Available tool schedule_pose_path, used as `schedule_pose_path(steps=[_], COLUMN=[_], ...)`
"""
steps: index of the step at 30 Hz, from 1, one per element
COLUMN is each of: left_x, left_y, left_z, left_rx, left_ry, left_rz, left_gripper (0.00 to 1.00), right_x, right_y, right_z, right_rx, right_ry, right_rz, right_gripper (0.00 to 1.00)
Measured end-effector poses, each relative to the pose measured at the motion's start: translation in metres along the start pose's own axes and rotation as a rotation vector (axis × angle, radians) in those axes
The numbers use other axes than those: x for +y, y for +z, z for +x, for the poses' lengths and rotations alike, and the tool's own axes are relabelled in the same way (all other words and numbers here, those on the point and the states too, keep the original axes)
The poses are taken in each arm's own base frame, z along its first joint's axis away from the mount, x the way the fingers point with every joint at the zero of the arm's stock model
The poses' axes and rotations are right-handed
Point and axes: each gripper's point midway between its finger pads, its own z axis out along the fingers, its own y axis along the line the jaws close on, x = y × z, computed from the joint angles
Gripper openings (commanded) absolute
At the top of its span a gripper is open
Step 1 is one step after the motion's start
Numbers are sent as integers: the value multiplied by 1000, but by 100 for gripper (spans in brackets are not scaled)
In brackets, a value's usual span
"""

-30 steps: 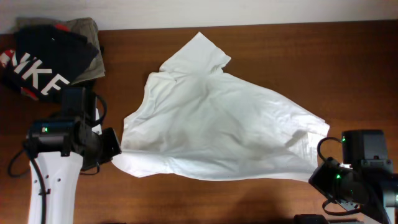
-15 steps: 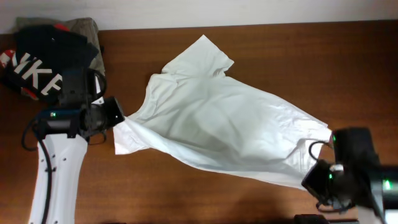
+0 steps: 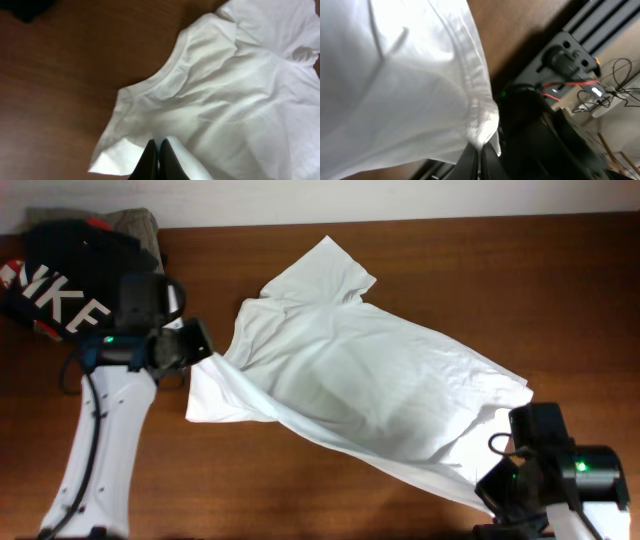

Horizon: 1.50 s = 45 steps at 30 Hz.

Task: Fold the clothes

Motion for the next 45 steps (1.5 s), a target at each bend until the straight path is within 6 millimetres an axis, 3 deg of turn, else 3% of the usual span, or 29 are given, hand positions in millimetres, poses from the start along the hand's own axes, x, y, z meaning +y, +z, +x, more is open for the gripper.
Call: schedule_pose_path(steps=[4, 9, 16, 21, 23, 24, 27, 29, 30, 31, 32, 33, 34, 36, 38, 39, 40, 42, 45], left_x=[-27, -25, -30, -33, -33, -33, -35, -36, -37, -41, -43, -44, -44, -43, -38, -32, -27, -16, -10], left_y=[34, 58, 74, 85, 94, 97, 103, 105, 105, 105, 105, 104, 104, 105, 105, 104, 103, 97, 94], left_z=[6, 6, -14, -21, -21, -21, -26, -29, -31, -38, -43, -45, -45, -42, -31, -19, -10, 17, 39], left_rx=[45, 71, -4, -24, -19, -15, -32, -46, -54, -83, -103, -111, -113, -102, -55, -6, 32, 142, 233], left_ry=[61, 61, 63, 63, 63, 63, 64, 63, 65, 64, 62, 63, 66, 77, 96, 106, 105, 115, 124], left_rz=[27, 5, 10, 19, 17, 15, 23, 28, 31, 44, 52, 55, 56, 50, 31, 10, -7, -46, -58], left_gripper=[1, 0, 1, 1, 1, 1, 2, 19, 32, 59, 80, 95, 99, 98, 76, 64, 44, 21, 7], right_x=[10, 19, 43, 41, 44, 48, 61, 65, 67, 70, 69, 69, 67, 65, 77, 85, 97, 112, 115], right_y=[7, 18, 21, 19, 19, 20, 28, 38, 42, 47, 49, 50, 48, 29, 9, 3, -2, 0, 19], right_z=[-15, -31, -57, -75, -84, -89, -105, -109, -111, -116, -117, -118, -118, -123, -128, -128, -124, -106, -83], right_rx=[0, 7, -89, -186, -224, -237, -260, -246, -241, -243, -243, -243, -237, -234, -222, -213, -185, -101, -16], right_ry=[9, 10, 11, 56, 74, 78, 78, 74, 74, 73, 65, 65, 51, 38, -21, -67, -130, -247, -323], right_rz=[47, 108, 36, 57, 53, 50, 50, 77, 88, 100, 112, 119, 131, 138, 79, 39, -17, -101, -120], right_gripper=[4, 4, 4, 5, 11, 21, 23, 28, 52, 93, 99, 99, 99, 99, 100, 94, 79, 53, 36])
